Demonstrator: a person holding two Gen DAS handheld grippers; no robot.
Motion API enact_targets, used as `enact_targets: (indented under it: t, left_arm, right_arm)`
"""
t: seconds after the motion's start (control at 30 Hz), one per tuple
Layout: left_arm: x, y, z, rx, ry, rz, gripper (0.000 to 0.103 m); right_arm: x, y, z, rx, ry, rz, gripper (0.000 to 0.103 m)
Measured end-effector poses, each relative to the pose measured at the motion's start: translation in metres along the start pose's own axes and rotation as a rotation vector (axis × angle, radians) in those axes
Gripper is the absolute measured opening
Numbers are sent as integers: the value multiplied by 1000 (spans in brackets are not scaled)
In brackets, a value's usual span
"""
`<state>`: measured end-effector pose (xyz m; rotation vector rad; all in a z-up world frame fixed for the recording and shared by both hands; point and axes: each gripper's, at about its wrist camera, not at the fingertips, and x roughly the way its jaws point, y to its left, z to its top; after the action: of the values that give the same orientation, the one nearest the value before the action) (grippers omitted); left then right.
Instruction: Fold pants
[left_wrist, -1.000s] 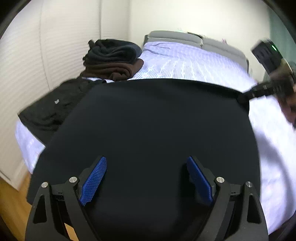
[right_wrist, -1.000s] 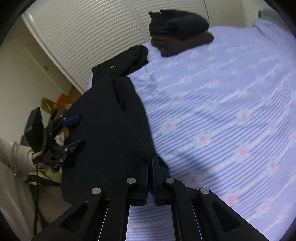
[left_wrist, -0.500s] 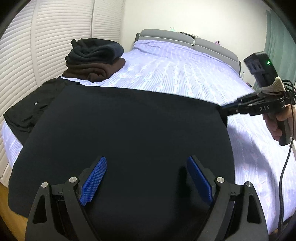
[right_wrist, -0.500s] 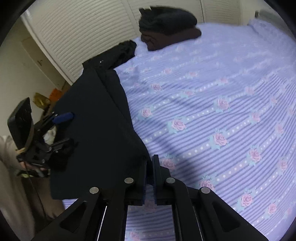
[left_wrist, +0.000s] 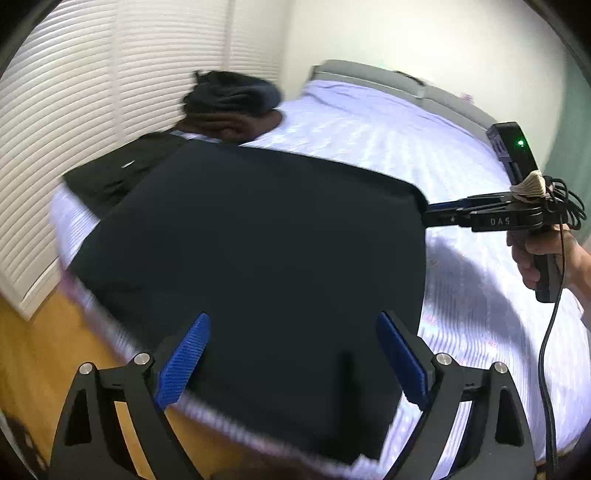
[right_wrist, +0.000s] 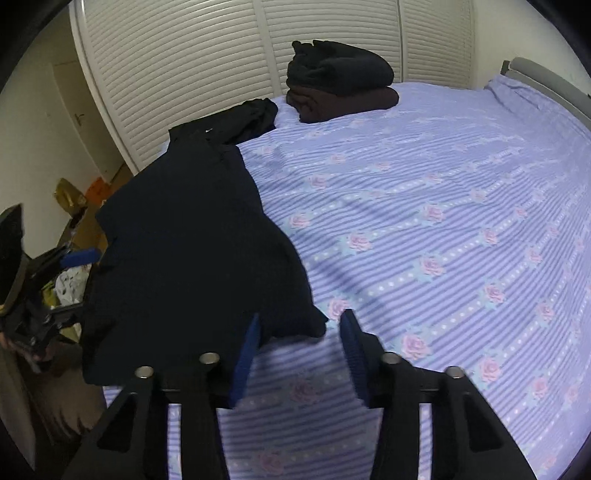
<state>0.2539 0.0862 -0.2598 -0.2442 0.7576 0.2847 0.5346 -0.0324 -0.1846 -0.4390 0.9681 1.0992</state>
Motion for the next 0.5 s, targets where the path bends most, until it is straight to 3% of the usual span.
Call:
enact_targets:
  t: [0.1,0.23,0.5]
  left_arm:
    - [-17,-3,-20,-34,-4,77,93]
    - [-29,-12,-42,-81,-3,140,93]
    - [-26,-29,-72,-180,-7,141,92]
  right_arm:
    - [-1,4,0,-11,-12,5,31]
    - [0,8,1,-52,-8,-14,30]
    - [0,6,-1,-50,-34,-49,30]
